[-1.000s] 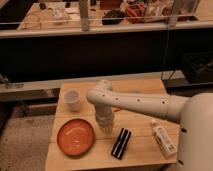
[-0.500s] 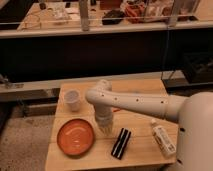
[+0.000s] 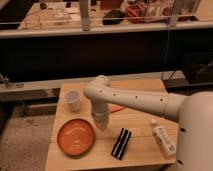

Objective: Push the ceramic bowl across the table

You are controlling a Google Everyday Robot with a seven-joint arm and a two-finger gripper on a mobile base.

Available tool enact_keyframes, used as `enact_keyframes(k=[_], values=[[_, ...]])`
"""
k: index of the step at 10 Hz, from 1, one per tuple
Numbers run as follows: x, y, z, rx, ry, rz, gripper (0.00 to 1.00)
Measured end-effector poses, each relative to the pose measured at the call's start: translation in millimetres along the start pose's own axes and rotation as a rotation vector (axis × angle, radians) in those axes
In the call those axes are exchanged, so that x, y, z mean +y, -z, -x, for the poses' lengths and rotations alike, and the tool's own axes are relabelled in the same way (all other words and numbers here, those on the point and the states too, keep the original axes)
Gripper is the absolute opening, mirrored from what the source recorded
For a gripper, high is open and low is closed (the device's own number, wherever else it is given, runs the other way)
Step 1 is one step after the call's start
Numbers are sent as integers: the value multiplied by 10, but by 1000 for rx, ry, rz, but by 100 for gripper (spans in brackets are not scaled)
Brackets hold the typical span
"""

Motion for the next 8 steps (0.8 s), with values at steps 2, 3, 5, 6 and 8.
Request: enact_keyframes(k=[2,3,5,6,8], values=[[16,129,-83,52,-69,-74,1],[31,184,-117,88,-105,-146,1],[-58,227,-202,161,-163,-256,1],[-145,236,-248,187,-174,-271,1],[-393,275,-376,258,-182,-269,1]])
